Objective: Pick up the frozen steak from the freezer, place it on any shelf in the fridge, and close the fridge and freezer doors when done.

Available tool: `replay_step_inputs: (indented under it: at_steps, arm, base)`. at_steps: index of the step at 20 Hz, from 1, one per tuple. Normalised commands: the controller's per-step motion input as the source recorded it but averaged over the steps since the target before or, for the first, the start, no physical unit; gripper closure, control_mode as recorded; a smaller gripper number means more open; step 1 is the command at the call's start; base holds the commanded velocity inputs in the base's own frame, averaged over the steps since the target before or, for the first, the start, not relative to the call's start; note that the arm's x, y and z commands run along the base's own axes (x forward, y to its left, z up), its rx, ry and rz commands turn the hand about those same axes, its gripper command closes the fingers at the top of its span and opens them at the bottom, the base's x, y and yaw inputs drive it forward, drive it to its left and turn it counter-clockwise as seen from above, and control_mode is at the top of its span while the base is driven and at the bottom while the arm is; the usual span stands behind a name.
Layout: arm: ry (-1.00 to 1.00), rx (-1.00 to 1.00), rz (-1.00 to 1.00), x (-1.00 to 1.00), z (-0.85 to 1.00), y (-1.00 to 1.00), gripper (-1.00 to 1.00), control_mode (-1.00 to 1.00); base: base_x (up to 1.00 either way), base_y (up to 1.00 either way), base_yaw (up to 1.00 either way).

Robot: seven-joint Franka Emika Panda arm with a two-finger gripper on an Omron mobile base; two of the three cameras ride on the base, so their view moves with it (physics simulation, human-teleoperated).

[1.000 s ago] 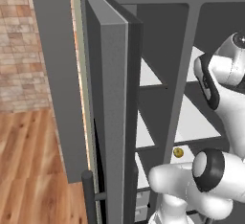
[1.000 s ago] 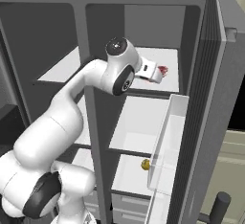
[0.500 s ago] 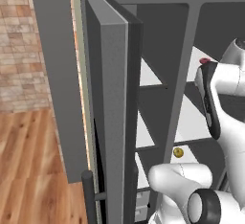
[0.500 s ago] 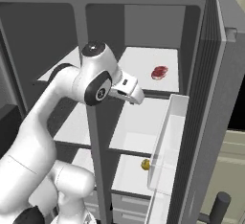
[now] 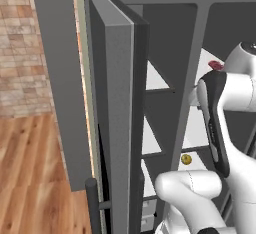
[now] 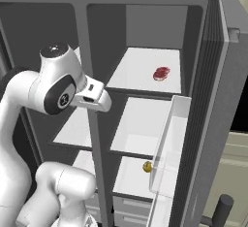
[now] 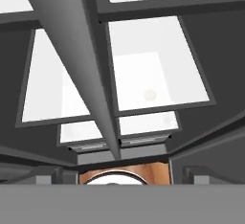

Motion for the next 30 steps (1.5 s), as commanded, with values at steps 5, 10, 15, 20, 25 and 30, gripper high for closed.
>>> replay_step_inputs:
  at_steps: [5, 10, 15, 20, 25, 30]
  arm:
    - [0.00, 0.00, 0.00, 0.00, 0.00, 0.00, -1.00, 1.00]
    - [0.00, 0.00, 0.00, 0.00, 0.00, 0.00, -1.00, 1.00]
    - [0.00, 0.00, 0.00, 0.00, 0.00, 0.00, -1.00, 1.00]
    - [0.00, 0.00, 0.00, 0.00, 0.00, 0.00, -1.00, 1.00]
    - [0.00, 0.00, 0.00, 0.00, 0.00, 0.00, -1.00, 1.00]
    - [0.00, 0.00, 0.00, 0.00, 0.00, 0.00, -1.00, 1.00]
  base:
    - [-0.07, -0.09, 0.02]
    - [-0.27, -0.35, 0.05]
    - [-0.57, -0.03, 0.00]
    - [-0.63, 0.02, 0.00]
    - [-0.61, 0.00, 0.00]
    - [-0.67, 0.00, 0.00]
